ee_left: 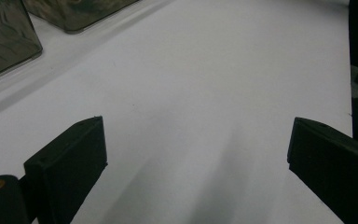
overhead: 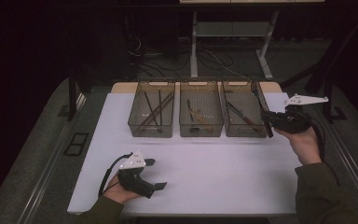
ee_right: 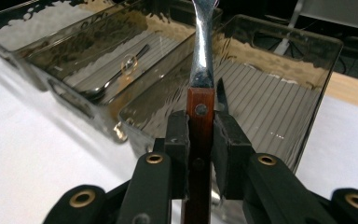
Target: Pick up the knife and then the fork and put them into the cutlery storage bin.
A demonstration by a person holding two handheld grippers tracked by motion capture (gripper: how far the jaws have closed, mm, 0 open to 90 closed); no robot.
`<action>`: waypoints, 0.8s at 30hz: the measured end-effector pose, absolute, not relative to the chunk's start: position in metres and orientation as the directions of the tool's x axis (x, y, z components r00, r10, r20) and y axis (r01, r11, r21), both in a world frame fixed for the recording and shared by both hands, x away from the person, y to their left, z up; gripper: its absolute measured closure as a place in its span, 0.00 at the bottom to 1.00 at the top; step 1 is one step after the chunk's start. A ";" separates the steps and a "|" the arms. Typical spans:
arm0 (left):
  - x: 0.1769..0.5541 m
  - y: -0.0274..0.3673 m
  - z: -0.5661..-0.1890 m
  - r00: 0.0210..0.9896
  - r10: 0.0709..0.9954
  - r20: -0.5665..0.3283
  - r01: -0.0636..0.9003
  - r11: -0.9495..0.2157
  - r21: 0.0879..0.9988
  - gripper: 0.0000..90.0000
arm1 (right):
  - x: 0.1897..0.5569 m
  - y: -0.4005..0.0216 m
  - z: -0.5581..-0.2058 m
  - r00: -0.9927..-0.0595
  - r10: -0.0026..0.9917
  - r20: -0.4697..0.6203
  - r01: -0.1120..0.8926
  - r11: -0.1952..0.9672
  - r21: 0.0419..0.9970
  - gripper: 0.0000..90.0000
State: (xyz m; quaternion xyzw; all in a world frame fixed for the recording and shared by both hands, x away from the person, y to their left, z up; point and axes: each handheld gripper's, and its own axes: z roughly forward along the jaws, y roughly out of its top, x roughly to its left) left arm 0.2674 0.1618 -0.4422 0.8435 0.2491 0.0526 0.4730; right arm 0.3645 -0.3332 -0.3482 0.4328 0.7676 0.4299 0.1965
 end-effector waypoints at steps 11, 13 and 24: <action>0.267 0.162 -0.442 0.874 0.464 -0.143 0.364 -0.430 0.826 0.04 | 0.404 -0.323 -0.339 -0.515 0.856 0.053 0.498 0.248 0.831 0.86; 0.267 0.162 -0.442 0.873 0.465 -0.146 0.367 -0.428 0.826 0.04 | 0.411 -0.321 -0.339 -0.506 0.861 0.051 0.501 0.245 0.830 0.86; 0.266 0.161 -0.441 0.875 0.461 -0.147 0.364 -0.427 0.828 0.04 | 0.441 -0.314 -0.355 -0.475 0.879 0.032 0.564 0.277 0.778 0.86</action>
